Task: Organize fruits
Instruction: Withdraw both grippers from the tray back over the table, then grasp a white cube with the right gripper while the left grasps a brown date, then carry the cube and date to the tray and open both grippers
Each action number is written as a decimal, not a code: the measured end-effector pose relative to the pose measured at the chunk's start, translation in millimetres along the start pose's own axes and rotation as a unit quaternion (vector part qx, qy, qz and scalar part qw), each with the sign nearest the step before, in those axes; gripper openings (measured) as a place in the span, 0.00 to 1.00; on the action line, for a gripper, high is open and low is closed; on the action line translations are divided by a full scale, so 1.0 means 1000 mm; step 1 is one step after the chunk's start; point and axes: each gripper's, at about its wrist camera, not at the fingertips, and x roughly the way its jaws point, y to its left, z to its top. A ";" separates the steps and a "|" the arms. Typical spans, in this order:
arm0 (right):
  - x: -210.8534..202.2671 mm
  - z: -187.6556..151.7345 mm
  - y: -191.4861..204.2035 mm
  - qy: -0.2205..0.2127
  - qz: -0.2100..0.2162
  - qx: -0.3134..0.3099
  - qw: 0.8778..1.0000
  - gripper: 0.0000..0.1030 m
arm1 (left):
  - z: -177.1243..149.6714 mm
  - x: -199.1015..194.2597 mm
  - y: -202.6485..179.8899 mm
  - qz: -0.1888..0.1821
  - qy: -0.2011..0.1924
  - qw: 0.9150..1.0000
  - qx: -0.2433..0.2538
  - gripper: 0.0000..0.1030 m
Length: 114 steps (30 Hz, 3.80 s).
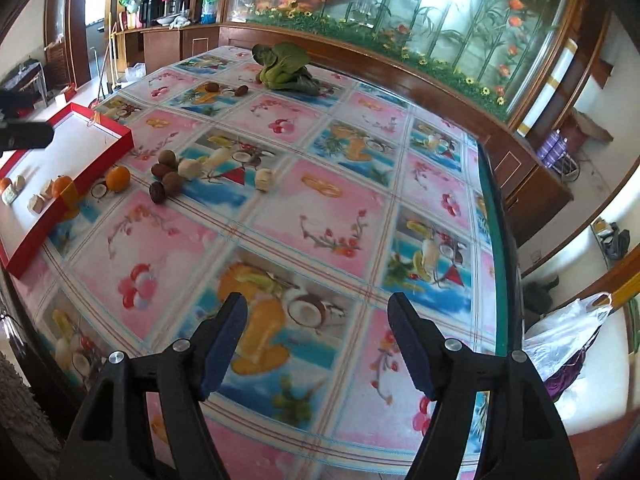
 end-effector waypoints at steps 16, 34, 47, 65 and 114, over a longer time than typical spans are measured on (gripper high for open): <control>0.029 -0.018 -0.087 0.022 0.069 0.203 0.977 0.73 | 0.010 0.033 -0.046 0.001 0.070 0.998 0.003 1.00; 0.071 0.063 -0.025 -0.009 0.188 0.098 0.977 0.73 | -0.008 0.067 -0.007 0.025 0.099 0.992 -0.078 1.00; 0.138 0.103 0.017 0.055 0.176 0.050 0.982 0.36 | -0.009 0.102 -0.006 0.010 0.127 0.983 -0.133 1.00; 0.117 0.048 -0.016 0.049 0.188 0.094 0.976 0.11 | 0.010 0.143 -0.023 -0.018 0.109 0.991 -0.071 0.75; 0.042 0.070 0.104 0.011 0.260 -0.010 0.966 0.11 | -0.058 0.058 0.071 -0.067 0.076 0.989 -0.109 0.27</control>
